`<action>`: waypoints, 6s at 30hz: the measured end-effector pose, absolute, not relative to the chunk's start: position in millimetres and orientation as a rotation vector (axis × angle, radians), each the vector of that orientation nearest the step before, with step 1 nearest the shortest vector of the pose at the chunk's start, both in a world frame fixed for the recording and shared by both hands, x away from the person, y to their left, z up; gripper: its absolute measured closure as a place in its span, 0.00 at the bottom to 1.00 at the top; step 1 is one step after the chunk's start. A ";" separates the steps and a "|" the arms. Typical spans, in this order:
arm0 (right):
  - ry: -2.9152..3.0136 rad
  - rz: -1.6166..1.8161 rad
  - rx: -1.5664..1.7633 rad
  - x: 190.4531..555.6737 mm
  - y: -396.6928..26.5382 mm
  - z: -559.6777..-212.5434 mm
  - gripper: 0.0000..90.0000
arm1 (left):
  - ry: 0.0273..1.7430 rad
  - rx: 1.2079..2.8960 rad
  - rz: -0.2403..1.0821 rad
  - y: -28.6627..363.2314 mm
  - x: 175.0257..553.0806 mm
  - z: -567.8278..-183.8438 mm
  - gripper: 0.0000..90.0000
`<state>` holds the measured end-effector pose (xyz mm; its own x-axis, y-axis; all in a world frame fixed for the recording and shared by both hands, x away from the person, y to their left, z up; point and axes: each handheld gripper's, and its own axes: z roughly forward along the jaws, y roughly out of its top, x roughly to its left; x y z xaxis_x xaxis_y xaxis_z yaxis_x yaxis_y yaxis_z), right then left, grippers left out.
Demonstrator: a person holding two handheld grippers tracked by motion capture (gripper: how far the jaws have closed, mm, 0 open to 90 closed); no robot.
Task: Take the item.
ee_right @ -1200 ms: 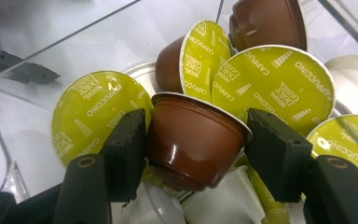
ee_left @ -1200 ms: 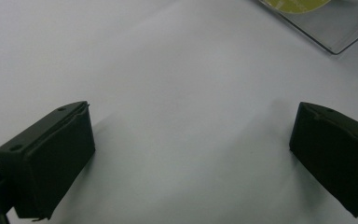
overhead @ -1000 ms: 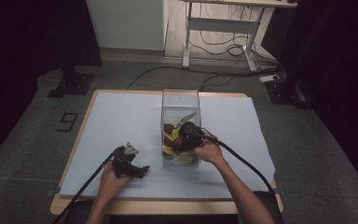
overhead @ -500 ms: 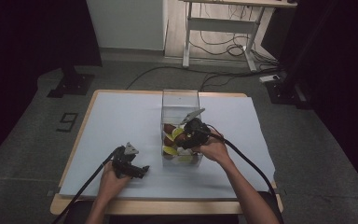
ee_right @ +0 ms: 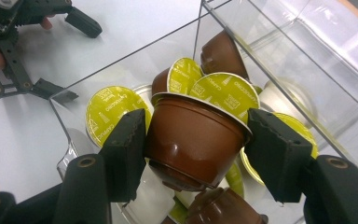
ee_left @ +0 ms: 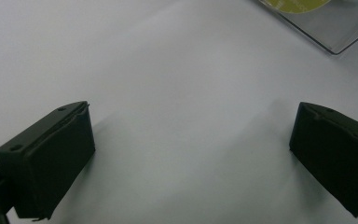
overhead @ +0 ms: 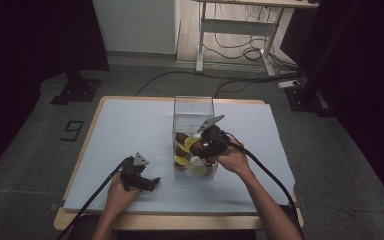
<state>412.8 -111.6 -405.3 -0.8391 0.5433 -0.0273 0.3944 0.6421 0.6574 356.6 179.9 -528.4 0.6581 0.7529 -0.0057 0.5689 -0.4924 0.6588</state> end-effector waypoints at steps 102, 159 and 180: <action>2.393 0.895 1.095 418.4 -227.8 -452.5 0.44 | 1.020 2.237 0.375 179.9 356.6 -528.5 0.00; 2.388 0.889 1.212 417.0 -247.9 -479.7 0.18 | 1.019 2.237 0.375 179.9 356.6 -528.5 0.00; 2.350 0.889 1.255 393.2 -272.6 -485.5 0.09 | 1.019 2.237 0.375 179.8 356.6 -528.4 0.00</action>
<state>393.2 -272.6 -485.5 -0.5568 0.8306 0.0016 0.6239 0.4170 0.6610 356.6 179.8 -528.4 0.6582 0.7528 -0.0060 0.5689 -0.4921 0.6589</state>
